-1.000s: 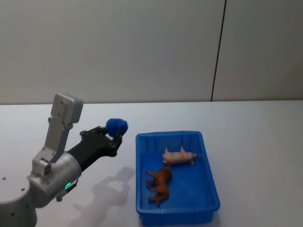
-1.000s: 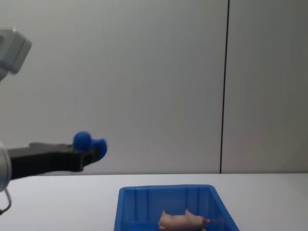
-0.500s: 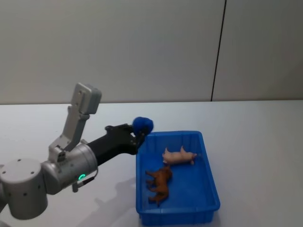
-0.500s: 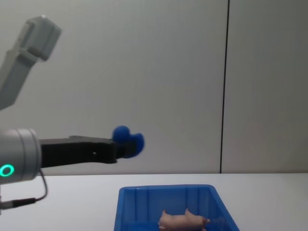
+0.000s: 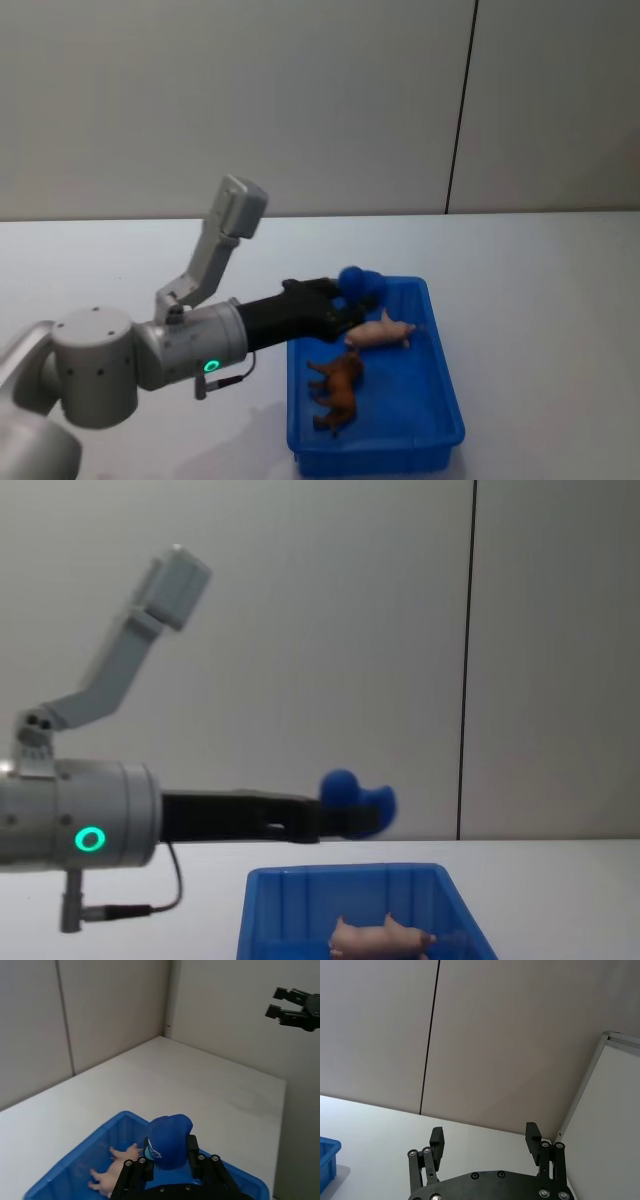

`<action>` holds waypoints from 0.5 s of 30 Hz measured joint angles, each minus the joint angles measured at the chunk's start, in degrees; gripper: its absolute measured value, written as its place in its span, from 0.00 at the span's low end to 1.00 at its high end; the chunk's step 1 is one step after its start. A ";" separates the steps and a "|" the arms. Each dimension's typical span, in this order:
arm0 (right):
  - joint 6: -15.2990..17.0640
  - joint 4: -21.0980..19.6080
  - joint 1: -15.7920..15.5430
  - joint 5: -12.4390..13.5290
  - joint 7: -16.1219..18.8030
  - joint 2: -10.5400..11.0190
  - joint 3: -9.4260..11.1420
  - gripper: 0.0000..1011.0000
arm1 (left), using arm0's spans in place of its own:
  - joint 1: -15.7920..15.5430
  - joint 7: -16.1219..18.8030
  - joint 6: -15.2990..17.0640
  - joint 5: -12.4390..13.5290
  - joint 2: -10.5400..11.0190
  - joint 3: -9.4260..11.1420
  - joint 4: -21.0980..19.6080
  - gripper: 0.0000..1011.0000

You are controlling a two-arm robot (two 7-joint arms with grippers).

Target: Pick up the two dolls from the table and place them into the box.

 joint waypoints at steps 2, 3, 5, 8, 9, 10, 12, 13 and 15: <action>0.00 0.00 0.00 0.00 0.01 0.00 0.00 0.99 | -0.94 -1.73 0.34 0.26 -0.68 0.36 1.44 0.42; 0.00 0.00 0.00 0.00 0.01 0.00 0.00 0.99 | -1.88 -3.24 0.62 0.53 -1.25 0.66 2.75 0.46; 0.00 0.00 0.00 0.00 0.00 0.00 0.00 0.99 | -3.01 -5.49 0.95 0.90 -2.12 1.12 4.82 0.52; 0.00 0.00 0.00 0.00 0.00 0.00 0.00 0.99 | -4.45 -7.83 1.26 1.34 -3.15 1.66 7.25 0.61; 0.00 0.00 0.00 0.00 0.00 0.00 0.00 0.99 | -5.14 -9.26 1.49 1.61 -3.59 1.91 8.37 0.64; 0.00 0.00 0.00 0.00 0.00 0.00 0.00 0.99 | -5.63 -10.04 1.60 1.77 -3.90 2.07 9.14 0.64; 0.00 0.00 0.00 0.00 0.01 0.00 0.00 0.99 | -6.46 -11.72 1.82 2.08 -4.41 2.34 10.41 0.76; 0.00 0.00 0.00 0.00 0.01 0.00 0.00 0.99 | -6.73 -12.20 1.88 2.19 -4.56 2.43 10.84 0.76; 0.00 0.00 0.00 0.00 0.01 0.00 0.00 0.99 | -7.12 -12.94 1.97 2.34 -4.76 2.56 11.44 0.83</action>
